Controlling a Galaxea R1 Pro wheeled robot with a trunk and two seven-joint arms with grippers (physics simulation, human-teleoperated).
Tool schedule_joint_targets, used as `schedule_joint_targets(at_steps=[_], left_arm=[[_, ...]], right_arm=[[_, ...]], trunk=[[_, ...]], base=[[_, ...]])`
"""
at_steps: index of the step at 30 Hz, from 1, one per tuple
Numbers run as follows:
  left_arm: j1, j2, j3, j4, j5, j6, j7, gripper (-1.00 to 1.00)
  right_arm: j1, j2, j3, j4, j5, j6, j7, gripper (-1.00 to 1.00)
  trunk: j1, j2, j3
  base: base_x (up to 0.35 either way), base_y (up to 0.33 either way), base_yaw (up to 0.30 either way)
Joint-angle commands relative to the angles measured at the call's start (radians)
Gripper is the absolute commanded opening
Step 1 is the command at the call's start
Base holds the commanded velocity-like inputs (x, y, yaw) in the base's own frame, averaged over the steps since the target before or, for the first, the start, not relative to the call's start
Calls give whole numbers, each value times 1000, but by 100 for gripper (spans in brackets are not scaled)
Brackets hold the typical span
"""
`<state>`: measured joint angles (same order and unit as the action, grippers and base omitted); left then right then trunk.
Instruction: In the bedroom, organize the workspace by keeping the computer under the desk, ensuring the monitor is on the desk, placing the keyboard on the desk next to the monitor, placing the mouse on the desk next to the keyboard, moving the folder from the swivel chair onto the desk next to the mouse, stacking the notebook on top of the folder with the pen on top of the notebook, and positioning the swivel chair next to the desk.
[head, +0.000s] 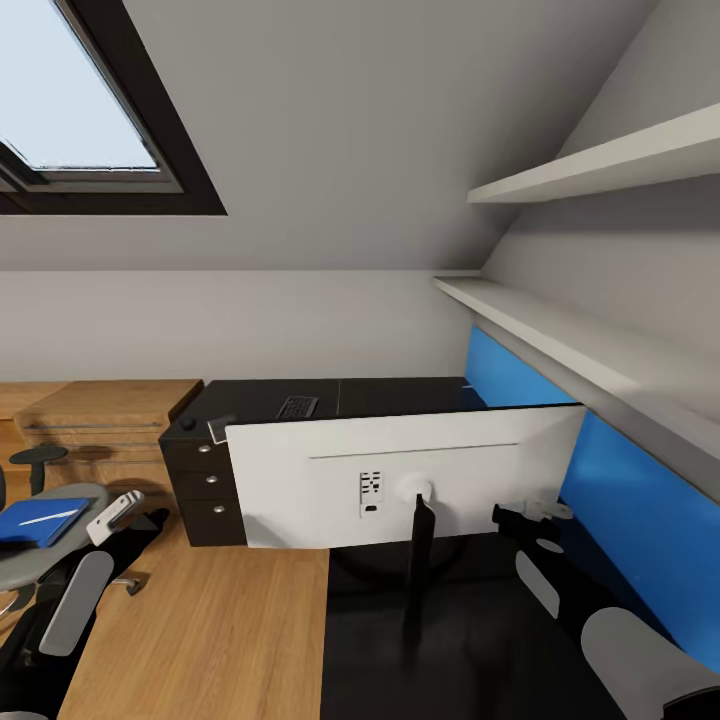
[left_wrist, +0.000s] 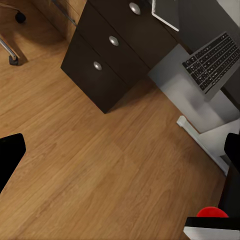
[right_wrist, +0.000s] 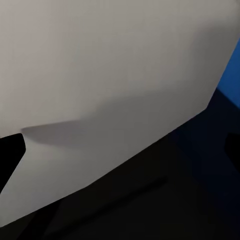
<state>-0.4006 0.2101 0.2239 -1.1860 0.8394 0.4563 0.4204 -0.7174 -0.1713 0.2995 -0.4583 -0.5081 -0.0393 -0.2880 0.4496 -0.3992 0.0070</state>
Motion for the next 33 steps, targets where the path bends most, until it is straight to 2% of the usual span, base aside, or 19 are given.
schedule_joint_targets(at_steps=[1, 8, 17, 33], left_arm=[[-1, 0, 0, -1, 10, 2, 8, 100], [0, -1, 0, -1, 11, 2, 8, 100], [0, -1, 0, -1, 12, 2, 8, 100], [0, -1, 0, -1, 12, 2, 8, 100]], right_arm=[[-1, -1, 9, 0, -10, -4, -5, 100], [-1, 0, 10, -1, -10, -5, -5, 100], [-1, 0, 10, -2, -10, -5, -5, 100], [-1, 0, 12, -1, -10, -5, -4, 100]], trunk=[[0, -1, 0], [0, -1, 0], [0, -1, 0], [0, -1, 0]], base=[[0, 0, 0], [10, 0, 0], [139, 0, 0], [8, 0, 0]])
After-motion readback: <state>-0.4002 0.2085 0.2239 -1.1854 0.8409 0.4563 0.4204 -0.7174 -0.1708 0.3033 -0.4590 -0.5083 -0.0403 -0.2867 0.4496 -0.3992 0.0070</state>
